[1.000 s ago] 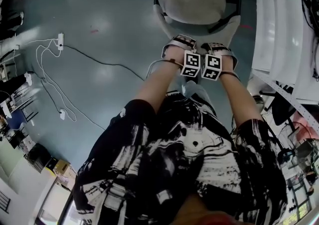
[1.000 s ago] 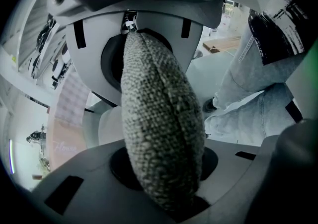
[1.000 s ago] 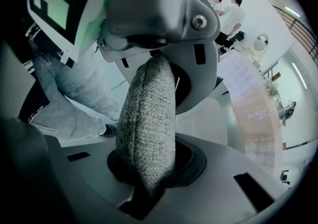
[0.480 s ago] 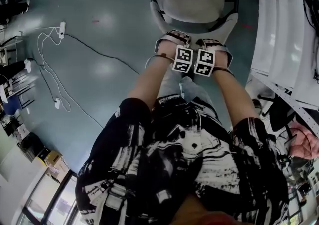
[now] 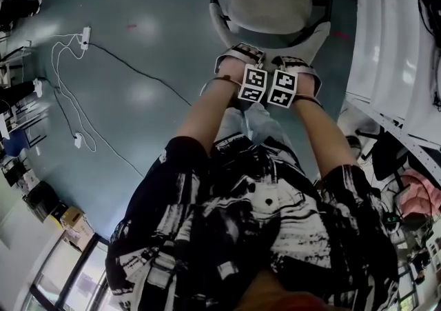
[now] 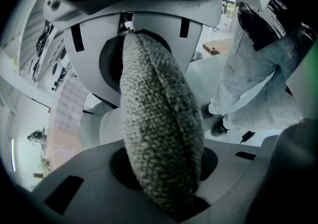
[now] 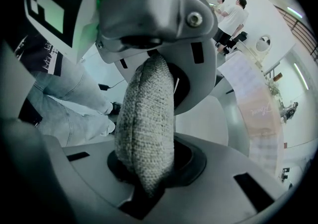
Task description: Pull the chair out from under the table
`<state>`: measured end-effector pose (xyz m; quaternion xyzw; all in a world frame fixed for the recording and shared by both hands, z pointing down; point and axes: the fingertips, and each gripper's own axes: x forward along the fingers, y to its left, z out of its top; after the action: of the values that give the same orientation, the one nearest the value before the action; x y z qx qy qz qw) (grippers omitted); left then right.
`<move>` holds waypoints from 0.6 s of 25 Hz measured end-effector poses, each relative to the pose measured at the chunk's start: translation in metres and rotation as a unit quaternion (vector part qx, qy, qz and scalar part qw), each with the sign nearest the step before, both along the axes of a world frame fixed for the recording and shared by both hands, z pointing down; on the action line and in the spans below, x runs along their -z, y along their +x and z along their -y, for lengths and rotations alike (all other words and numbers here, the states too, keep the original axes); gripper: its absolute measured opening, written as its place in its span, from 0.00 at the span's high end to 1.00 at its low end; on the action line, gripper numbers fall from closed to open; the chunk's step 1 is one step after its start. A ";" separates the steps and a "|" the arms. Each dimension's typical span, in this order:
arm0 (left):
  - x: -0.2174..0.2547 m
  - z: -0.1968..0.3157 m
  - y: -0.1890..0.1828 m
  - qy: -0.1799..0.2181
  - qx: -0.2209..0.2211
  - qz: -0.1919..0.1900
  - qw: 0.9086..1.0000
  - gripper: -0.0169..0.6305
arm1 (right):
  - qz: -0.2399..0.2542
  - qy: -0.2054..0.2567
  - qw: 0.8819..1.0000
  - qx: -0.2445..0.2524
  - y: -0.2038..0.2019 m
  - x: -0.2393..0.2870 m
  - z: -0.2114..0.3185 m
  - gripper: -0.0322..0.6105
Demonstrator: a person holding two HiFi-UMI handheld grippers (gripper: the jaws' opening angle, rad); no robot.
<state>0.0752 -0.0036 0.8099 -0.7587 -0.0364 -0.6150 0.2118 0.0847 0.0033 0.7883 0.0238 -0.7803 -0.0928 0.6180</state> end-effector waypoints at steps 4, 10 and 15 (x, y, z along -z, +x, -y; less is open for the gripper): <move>0.000 -0.011 0.000 0.000 -0.009 0.001 1.000 0.81 | -0.001 -0.004 1.000 -0.010 0.001 0.000 -0.011 0.87; -0.001 -0.012 -0.001 -0.003 -0.015 -0.002 1.000 0.78 | 0.000 0.023 1.000 0.009 0.000 -0.003 -0.013 0.84; 0.013 -0.008 -0.003 0.025 0.008 -0.022 0.999 0.64 | -0.001 0.045 0.998 0.034 0.006 0.003 -0.021 0.69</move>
<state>0.0719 0.0046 0.7972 -0.7669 -0.0107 -0.6004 0.2264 0.0911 0.0247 0.7857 0.0247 -0.7751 -0.1485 0.6136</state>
